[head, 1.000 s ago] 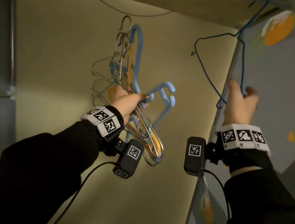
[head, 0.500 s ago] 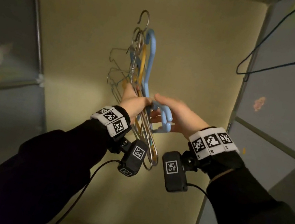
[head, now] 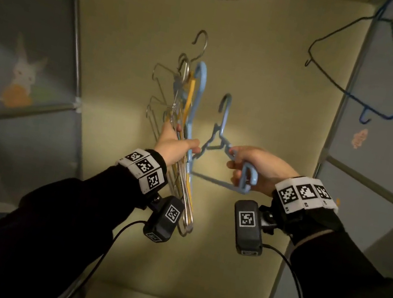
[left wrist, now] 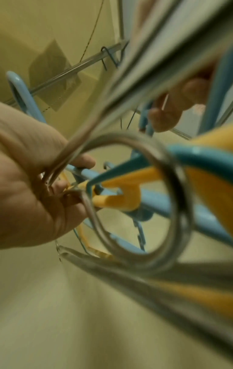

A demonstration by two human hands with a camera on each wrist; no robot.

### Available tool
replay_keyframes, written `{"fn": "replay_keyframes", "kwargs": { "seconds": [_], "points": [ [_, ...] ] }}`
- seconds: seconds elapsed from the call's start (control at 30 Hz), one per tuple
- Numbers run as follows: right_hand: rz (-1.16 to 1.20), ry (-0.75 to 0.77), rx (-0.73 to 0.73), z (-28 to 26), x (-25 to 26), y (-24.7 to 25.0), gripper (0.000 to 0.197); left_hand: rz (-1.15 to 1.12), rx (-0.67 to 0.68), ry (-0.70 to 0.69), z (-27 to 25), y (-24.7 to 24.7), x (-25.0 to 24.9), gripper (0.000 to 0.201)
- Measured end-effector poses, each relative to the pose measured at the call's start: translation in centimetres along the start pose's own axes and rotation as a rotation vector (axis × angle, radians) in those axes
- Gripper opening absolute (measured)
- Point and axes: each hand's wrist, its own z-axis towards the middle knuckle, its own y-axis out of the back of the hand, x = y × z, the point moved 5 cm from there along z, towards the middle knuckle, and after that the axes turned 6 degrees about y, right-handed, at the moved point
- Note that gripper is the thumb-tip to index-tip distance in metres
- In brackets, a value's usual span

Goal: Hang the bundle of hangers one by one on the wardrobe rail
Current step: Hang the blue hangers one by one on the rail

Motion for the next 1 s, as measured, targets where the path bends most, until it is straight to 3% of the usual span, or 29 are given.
{"fn": "replay_keyframes", "kwargs": {
  "seconds": [0.13, 0.23, 0.4, 0.5, 0.67, 0.9, 1.0],
  "points": [
    [-0.155, 0.064, -0.020, -1.0, 0.7, 1.7, 0.033, -0.113, -0.047, 0.010, 0.1, 0.2, -0.2, 0.050],
    [-0.228, 0.127, -0.049, -2.0, 1.7, 2.6, 0.036, -0.261, -0.065, 0.028, 0.0, 0.1, -0.6, 0.031],
    [-0.163, 0.332, -0.232, -4.2, 4.3, 4.0, 0.039, -0.369, -0.037, 0.104, -0.4, 0.1, -0.7, 0.010],
    [-0.079, 0.426, -0.275, -5.7, 6.0, 4.7, 0.038, -0.375, 0.015, 0.107, -1.2, -0.4, -1.4, 0.013],
    [0.026, 0.549, -0.302, -7.6, 8.6, 5.6, 0.026, -0.343, 0.021, 0.026, -2.3, -0.8, -3.8, 0.043],
    [0.142, 0.706, -0.417, -8.5, 10.9, 5.8, 0.031, -0.340, 0.012, -0.027, -2.4, -0.1, -6.4, 0.027],
    [0.159, 0.759, -0.471, -8.8, 12.3, 5.8, 0.033, -0.337, 0.005, -0.049, -2.1, 0.4, -6.9, 0.032]
  ]
}}
